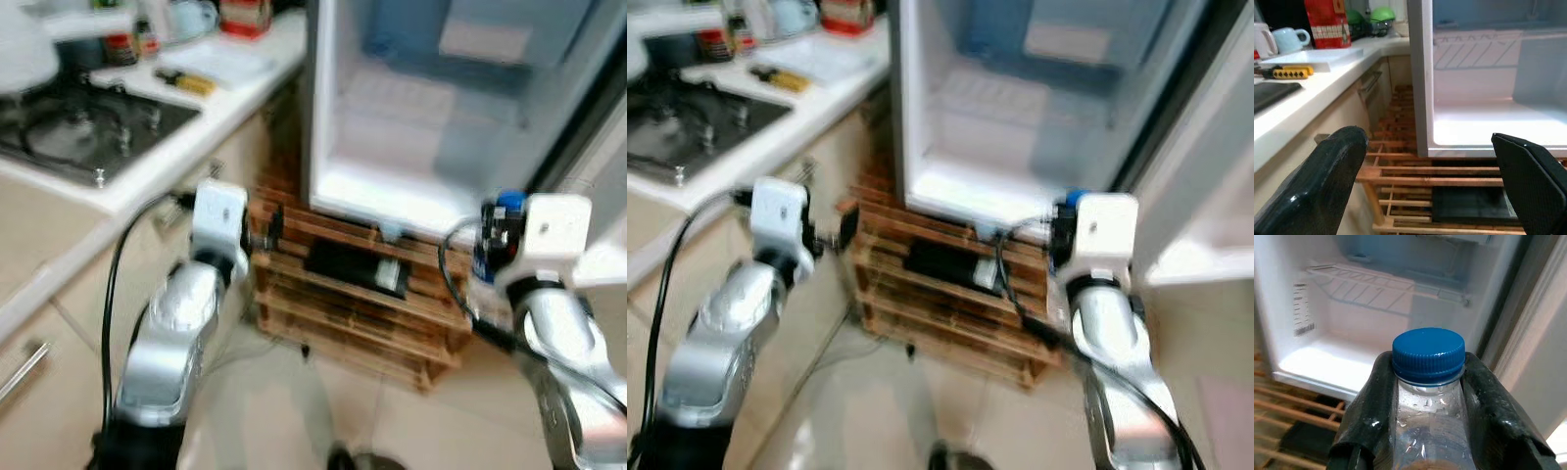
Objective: Restocking fridge
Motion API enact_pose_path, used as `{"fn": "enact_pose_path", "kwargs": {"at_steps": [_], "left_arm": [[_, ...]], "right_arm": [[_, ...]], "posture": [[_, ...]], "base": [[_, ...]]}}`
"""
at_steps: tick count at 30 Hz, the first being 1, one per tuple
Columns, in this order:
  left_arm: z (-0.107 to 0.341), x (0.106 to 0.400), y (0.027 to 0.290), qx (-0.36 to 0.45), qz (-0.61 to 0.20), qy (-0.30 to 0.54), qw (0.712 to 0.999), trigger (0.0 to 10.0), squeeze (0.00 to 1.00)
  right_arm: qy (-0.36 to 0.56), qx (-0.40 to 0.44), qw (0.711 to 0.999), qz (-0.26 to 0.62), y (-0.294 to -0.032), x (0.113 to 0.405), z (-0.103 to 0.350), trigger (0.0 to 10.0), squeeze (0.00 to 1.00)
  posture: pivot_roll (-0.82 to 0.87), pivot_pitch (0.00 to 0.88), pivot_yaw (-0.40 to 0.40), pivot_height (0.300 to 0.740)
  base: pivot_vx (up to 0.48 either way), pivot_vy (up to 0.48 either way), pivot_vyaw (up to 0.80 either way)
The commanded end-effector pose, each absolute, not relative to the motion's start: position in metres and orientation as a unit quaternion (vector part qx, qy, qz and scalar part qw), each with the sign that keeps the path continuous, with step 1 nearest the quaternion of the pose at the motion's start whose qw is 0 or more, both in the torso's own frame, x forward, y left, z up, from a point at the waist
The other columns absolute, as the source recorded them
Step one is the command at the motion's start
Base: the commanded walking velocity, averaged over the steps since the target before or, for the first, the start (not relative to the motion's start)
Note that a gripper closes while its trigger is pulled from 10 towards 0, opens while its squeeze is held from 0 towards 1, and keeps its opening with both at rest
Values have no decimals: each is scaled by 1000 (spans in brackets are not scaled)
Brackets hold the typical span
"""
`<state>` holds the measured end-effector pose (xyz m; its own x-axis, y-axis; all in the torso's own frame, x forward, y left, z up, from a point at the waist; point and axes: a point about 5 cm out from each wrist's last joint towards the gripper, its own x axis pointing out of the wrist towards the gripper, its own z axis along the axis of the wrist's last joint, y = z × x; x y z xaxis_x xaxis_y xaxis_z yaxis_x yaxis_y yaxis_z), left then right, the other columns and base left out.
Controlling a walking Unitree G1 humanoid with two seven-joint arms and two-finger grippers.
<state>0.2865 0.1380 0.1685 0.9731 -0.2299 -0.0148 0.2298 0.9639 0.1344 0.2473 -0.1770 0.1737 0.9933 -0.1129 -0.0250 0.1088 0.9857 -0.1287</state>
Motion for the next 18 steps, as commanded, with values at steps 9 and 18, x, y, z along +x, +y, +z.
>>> {"fn": "enact_pose_path", "kwargs": {"at_steps": [9,18], "left_arm": [[167,283,134,71,-126,7,989,10000,0],[172,284,133,77,-131,1,988,10000,0]], "right_arm": [[8,-47,999,-16,-169,241,173,10000,0],[7,-62,998,10,-163,245,172,10000,0]], "posture": [[-56,0,-7,740],[-53,0,-3,740]], "base": [[0,-480,0],[0,-480,0]]}}
